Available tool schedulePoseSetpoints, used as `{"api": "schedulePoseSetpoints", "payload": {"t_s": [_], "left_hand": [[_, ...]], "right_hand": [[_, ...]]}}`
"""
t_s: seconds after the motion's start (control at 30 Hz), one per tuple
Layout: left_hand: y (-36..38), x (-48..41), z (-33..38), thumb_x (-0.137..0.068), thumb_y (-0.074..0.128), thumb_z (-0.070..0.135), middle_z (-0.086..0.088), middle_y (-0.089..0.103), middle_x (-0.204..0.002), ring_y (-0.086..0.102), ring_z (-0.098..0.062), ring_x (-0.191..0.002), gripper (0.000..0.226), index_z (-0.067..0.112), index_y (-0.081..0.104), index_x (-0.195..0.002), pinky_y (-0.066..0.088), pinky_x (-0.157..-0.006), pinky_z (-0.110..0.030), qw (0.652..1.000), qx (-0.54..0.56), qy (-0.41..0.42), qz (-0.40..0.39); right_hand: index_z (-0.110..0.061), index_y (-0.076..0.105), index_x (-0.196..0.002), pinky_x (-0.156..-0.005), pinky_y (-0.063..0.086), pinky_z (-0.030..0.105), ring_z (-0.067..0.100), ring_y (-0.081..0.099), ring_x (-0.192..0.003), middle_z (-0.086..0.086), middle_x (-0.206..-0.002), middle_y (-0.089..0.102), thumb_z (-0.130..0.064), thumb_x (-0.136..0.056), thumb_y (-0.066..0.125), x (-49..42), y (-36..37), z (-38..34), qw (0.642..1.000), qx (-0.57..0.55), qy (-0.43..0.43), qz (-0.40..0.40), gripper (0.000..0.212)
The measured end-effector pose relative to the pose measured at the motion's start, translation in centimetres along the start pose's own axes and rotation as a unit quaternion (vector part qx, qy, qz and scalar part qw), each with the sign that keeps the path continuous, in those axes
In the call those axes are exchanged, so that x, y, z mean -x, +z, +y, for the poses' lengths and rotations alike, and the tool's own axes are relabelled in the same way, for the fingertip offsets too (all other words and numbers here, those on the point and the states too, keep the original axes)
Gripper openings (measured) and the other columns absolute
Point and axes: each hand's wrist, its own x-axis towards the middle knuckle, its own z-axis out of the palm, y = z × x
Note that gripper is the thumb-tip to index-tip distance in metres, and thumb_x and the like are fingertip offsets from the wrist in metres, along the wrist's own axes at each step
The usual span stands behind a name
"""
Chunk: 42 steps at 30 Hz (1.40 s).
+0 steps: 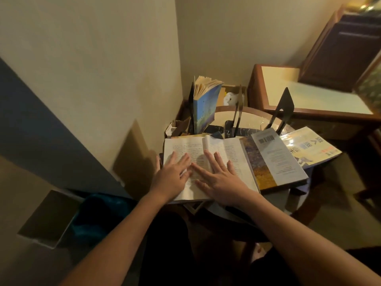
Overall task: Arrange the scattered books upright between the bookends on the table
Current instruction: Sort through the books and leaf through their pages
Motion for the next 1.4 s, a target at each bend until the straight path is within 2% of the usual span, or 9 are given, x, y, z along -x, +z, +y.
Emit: {"api": "schedulePoseSetpoints", "payload": {"t_s": [0.17,0.27,0.53,0.73,0.87,0.97,1.13,1.27,1.4], "left_hand": [[1.2,4.8,0.0,-0.107,0.034,0.041,0.024,0.014,-0.163,-0.003,-0.007,-0.154,0.051,0.04,0.022,-0.156,-0.019,-0.12,-0.055,1.0,0.007,0.005,0.01],[1.1,4.0,0.7,-0.108,0.033,0.04,0.024,0.013,-0.162,0.0,-0.013,-0.156,0.05,0.04,0.021,-0.156,-0.024,-0.113,-0.062,0.999,-0.029,-0.028,0.036],[0.4,-3.8,0.6,-0.109,0.028,0.036,0.015,0.014,-0.167,-0.003,-0.021,-0.156,0.05,0.036,0.021,-0.158,-0.012,-0.116,-0.069,0.997,-0.008,-0.076,0.025],[0.5,-0.8,0.9,-0.106,0.028,0.05,0.004,-0.001,-0.17,-0.01,-0.024,-0.155,0.062,0.031,0.009,-0.161,0.006,-0.123,-0.052,0.996,0.029,-0.081,0.017],[1.4,2.9,0.9,-0.102,0.036,0.057,0.004,-0.002,-0.17,0.017,-0.031,-0.152,0.066,0.037,0.012,-0.16,0.036,-0.115,-0.048,0.989,0.075,-0.125,0.038],[1.7,3.6,1.2,-0.099,0.043,0.061,0.003,0.006,-0.169,0.045,-0.029,-0.136,0.067,0.039,0.02,-0.159,0.055,-0.097,-0.041,0.982,0.105,-0.139,0.075],[0.6,3.6,1.5,-0.09,0.067,0.053,-0.008,0.022,-0.166,0.044,-0.032,-0.139,0.076,0.029,0.036,-0.155,0.048,-0.104,-0.042,0.966,0.161,-0.177,0.102],[-0.7,3.7,1.0,-0.08,0.083,0.042,-0.004,0.059,-0.132,0.06,-0.022,-0.116,0.083,0.026,0.044,-0.151,0.057,-0.093,-0.036,0.951,0.226,-0.187,0.102],[-1.8,4.2,0.2,-0.077,0.088,0.028,-0.001,0.066,-0.131,0.064,-0.019,-0.112,0.079,0.027,0.05,-0.146,0.058,-0.088,-0.033,0.945,0.255,-0.181,0.091]], "right_hand": [[-0.06,-0.013,-0.149,-0.118,-0.014,0.061,0.026,-0.038,-0.143,-0.01,-0.157,-0.041,-0.07,-0.099,0.018,-0.3,0.3,0.2,1.0,0.0,0.003,-0.006,0.06],[-0.06,-0.013,-0.149,-0.118,-0.016,0.059,0.026,-0.038,-0.144,-0.009,-0.158,-0.04,-0.069,-0.099,0.017,-0.2,0.4,0.1,1.0,-0.003,0.0,0.003,0.06],[-0.059,-0.011,-0.15,-0.116,-0.019,0.054,0.026,-0.038,-0.143,-0.008,-0.157,-0.041,-0.069,-0.099,0.016,-0.2,-0.2,-0.2,1.0,0.002,0.007,-0.006,0.059],[-0.051,-0.011,-0.154,-0.122,-0.008,0.057,0.021,-0.032,-0.147,-0.011,-0.159,-0.033,-0.066,-0.1,0.025,1.1,0.1,-0.4,0.998,-0.03,0.043,0.035,0.067],[-0.05,-0.006,-0.155,-0.121,-0.009,0.06,0.022,-0.019,-0.153,-0.007,-0.165,-0.02,-0.069,-0.098,0.024,2.7,0.3,0.1,0.989,-0.084,0.106,0.065,0.067],[-0.048,0.001,-0.157,-0.119,-0.004,0.061,0.025,-0.002,-0.155,0.0,-0.169,0.001,-0.071,-0.097,0.025,4.4,0.3,0.7,0.976,-0.095,0.17,0.095,0.068],[-0.041,0.022,-0.156,-0.116,0.029,0.051,0.028,0.029,-0.147,0.005,-0.164,0.025,-0.069,-0.095,0.04,6.7,-0.5,-0.1,0.945,-0.108,0.268,0.15,0.07],[-0.042,0.031,-0.153,-0.111,0.028,0.064,0.035,0.019,-0.148,0.005,-0.164,0.019,-0.06,-0.091,0.058,7.3,-1.5,-1.0,0.918,-0.194,0.319,0.136,0.07],[-0.041,0.036,-0.152,-0.113,0.026,0.064,0.041,0.008,-0.149,0.011,-0.165,0.011,-0.055,-0.088,0.066,7.9,-1.3,-1.7,0.896,-0.245,0.33,0.165,0.072]]}}
